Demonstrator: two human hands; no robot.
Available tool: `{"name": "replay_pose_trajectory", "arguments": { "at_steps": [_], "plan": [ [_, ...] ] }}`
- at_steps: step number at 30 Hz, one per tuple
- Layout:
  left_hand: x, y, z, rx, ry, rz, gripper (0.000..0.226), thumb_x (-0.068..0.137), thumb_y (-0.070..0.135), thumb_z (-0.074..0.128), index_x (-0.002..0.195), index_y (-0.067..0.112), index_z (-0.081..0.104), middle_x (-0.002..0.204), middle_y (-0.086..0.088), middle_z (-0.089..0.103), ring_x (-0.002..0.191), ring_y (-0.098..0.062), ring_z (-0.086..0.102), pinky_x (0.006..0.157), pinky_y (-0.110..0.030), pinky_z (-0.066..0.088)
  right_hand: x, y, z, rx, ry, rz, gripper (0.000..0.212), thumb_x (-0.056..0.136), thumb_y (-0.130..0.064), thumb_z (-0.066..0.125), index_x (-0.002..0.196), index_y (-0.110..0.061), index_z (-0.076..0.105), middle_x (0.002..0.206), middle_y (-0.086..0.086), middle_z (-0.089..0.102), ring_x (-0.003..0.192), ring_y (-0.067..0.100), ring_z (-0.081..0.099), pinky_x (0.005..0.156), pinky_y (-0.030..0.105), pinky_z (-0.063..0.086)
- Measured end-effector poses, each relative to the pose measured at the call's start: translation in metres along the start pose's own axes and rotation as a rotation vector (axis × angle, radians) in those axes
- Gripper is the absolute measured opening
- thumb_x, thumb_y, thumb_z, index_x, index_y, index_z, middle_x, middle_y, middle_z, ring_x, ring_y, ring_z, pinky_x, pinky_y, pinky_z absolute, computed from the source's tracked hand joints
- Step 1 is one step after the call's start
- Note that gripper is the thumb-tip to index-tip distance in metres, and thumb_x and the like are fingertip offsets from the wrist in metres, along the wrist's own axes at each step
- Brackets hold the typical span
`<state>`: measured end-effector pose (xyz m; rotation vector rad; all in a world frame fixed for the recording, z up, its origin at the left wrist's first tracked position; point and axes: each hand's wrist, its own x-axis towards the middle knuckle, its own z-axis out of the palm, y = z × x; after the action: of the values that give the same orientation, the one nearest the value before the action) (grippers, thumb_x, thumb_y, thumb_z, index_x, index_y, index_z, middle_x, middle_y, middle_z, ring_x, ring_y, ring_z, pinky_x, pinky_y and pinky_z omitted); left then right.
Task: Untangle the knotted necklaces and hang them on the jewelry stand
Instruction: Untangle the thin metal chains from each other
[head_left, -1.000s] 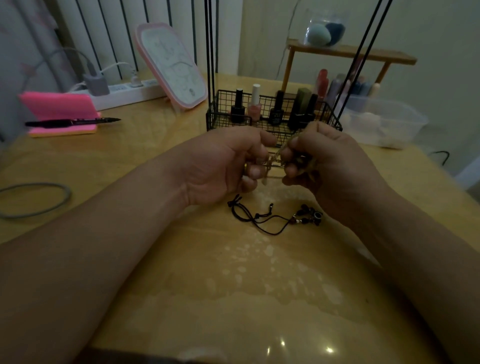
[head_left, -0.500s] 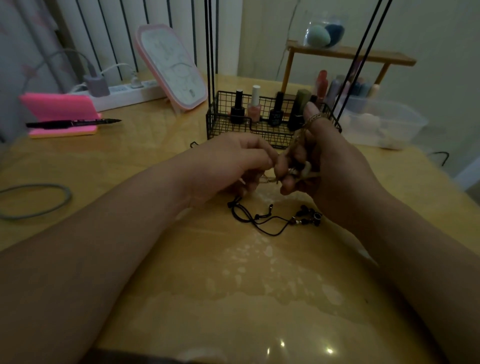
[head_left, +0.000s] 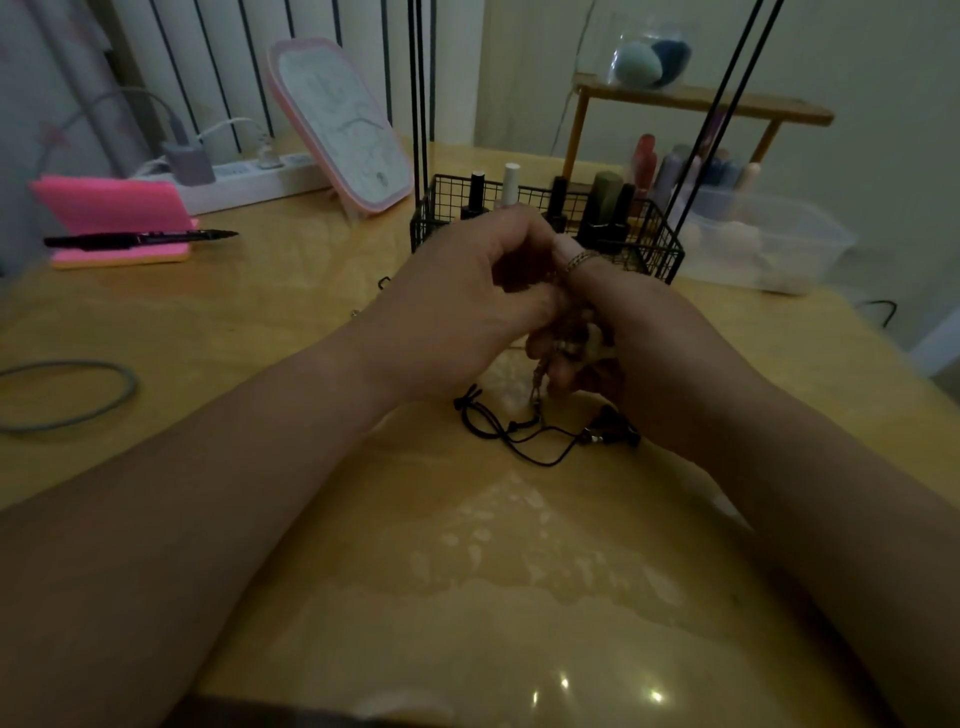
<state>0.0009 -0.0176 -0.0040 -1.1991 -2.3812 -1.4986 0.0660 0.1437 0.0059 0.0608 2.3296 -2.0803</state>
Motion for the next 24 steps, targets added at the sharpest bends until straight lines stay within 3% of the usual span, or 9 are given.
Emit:
{"name": "replay_pose_trajectory", "arguments": {
  "at_steps": [2, 4, 8, 11, 13, 18, 24],
  "plan": [
    [0.001, 0.000, -0.001, -0.036, 0.047, 0.003, 0.007, 0.102, 0.014, 0.064, 0.104, 0.010, 0.069, 0.096, -0.004, 0.074, 0.092, -0.016, 0.071, 0.090, -0.038, 0.059, 0.001, -0.001, -0.003, 0.032, -0.011, 0.007, 0.045, 0.105, -0.052, 0.050, 0.109, -0.011, 0.068, 0.081, 0.006, 0.070, 0.064, 0.020, 0.059, 0.065, 0.034, 0.055],
    [0.003, 0.000, -0.004, -0.162, 0.092, -0.087, 0.017, 0.106, 0.019, 0.055, 0.101, 0.010, 0.069, 0.098, -0.005, 0.073, 0.093, -0.018, 0.070, 0.087, -0.036, 0.059, 0.002, -0.002, -0.007, 0.070, -0.007, 0.009, 0.040, 0.106, -0.047, 0.050, 0.112, -0.011, 0.067, 0.085, 0.006, 0.071, 0.064, 0.018, 0.059, 0.065, 0.033, 0.053],
    [0.009, -0.001, -0.019, -0.762, 0.236, -0.254, 0.031, 0.105, 0.021, 0.042, 0.074, 0.015, 0.047, 0.090, -0.009, 0.065, 0.095, -0.022, 0.069, 0.083, -0.039, 0.054, 0.004, 0.001, -0.014, 0.077, 0.050, 0.015, 0.028, 0.105, -0.036, 0.056, 0.114, -0.013, 0.067, 0.095, 0.004, 0.072, 0.064, 0.014, 0.057, 0.064, 0.029, 0.053],
    [0.009, -0.003, -0.031, -1.197, 0.324, -0.296, 0.034, 0.104, 0.022, 0.039, 0.071, 0.016, 0.040, 0.088, -0.010, 0.064, 0.087, -0.026, 0.070, 0.086, -0.040, 0.057, 0.005, 0.003, -0.018, 0.052, 0.072, 0.032, 0.024, 0.104, -0.031, 0.059, 0.117, -0.012, 0.068, 0.105, 0.007, 0.070, 0.065, 0.012, 0.057, 0.063, 0.028, 0.053],
    [0.009, -0.006, -0.037, -1.336, 0.377, -0.306, 0.035, 0.104, 0.024, 0.039, 0.070, 0.015, 0.040, 0.082, -0.010, 0.060, 0.079, -0.025, 0.064, 0.081, -0.039, 0.058, 0.006, 0.003, -0.019, 0.028, 0.080, 0.043, 0.021, 0.104, -0.026, 0.060, 0.116, -0.012, 0.069, 0.109, 0.008, 0.071, 0.064, 0.013, 0.056, 0.062, 0.027, 0.052],
    [0.011, -0.010, -0.042, -1.251, 0.447, -0.379, 0.036, 0.103, 0.027, 0.040, 0.068, 0.018, 0.040, 0.075, -0.002, 0.051, 0.061, -0.015, 0.043, 0.055, -0.026, 0.043, 0.005, 0.004, -0.023, -0.087, -0.013, 0.080, 0.020, 0.103, -0.024, 0.059, 0.111, -0.017, 0.076, 0.095, 0.002, 0.078, 0.060, 0.013, 0.054, 0.055, 0.025, 0.042],
    [0.012, -0.007, -0.038, -0.985, 0.402, -0.389, 0.031, 0.105, 0.027, 0.043, 0.074, 0.020, 0.044, 0.068, 0.001, 0.047, 0.054, -0.013, 0.031, 0.047, -0.025, 0.026, 0.006, 0.004, -0.027, -0.154, -0.148, 0.068, 0.015, 0.099, -0.011, 0.062, 0.098, -0.013, 0.077, 0.084, 0.008, 0.070, 0.058, 0.014, 0.051, 0.060, 0.033, 0.039]
  ]
}}
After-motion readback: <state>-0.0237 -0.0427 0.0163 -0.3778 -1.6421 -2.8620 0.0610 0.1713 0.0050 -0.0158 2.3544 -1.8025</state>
